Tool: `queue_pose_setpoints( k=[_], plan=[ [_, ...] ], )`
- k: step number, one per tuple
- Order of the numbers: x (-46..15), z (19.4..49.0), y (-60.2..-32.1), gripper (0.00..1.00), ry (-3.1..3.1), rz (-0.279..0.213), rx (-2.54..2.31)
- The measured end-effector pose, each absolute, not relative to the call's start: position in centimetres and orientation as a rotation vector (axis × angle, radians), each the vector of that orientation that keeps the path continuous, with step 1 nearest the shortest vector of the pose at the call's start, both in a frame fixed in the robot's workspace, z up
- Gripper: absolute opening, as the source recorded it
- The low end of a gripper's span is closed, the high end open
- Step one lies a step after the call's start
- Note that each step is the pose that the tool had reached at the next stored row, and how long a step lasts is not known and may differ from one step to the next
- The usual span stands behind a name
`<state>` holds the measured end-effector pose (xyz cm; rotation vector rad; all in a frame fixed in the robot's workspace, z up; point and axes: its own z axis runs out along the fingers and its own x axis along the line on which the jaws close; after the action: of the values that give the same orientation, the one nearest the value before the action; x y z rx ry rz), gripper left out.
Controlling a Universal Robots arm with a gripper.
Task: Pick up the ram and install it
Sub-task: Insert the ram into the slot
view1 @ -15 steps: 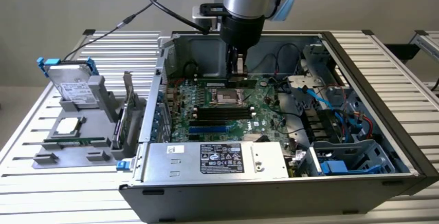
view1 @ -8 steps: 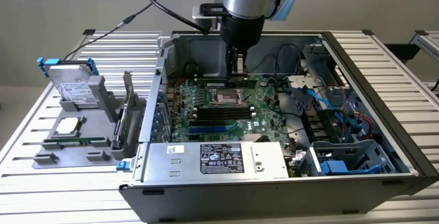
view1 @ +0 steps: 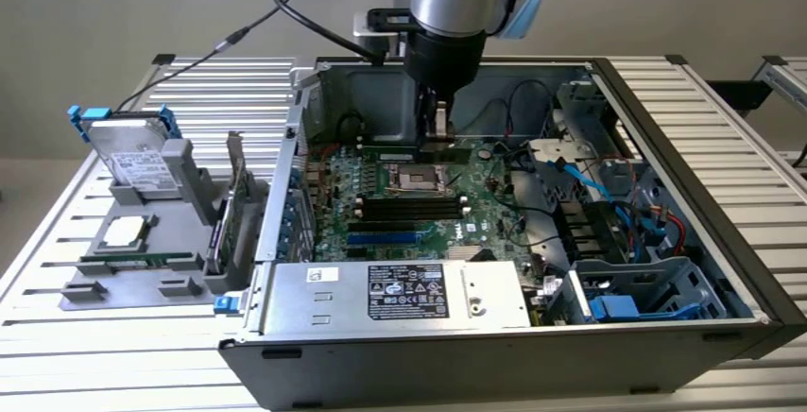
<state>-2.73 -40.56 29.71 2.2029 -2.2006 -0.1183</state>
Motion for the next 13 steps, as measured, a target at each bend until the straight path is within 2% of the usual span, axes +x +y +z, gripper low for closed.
queue_pose_setpoints(
  k=[13],
  plan=[
    [-3.1, 27.4, -40.6, 0.15, -2.155, -0.117, 2.245]
  ],
)
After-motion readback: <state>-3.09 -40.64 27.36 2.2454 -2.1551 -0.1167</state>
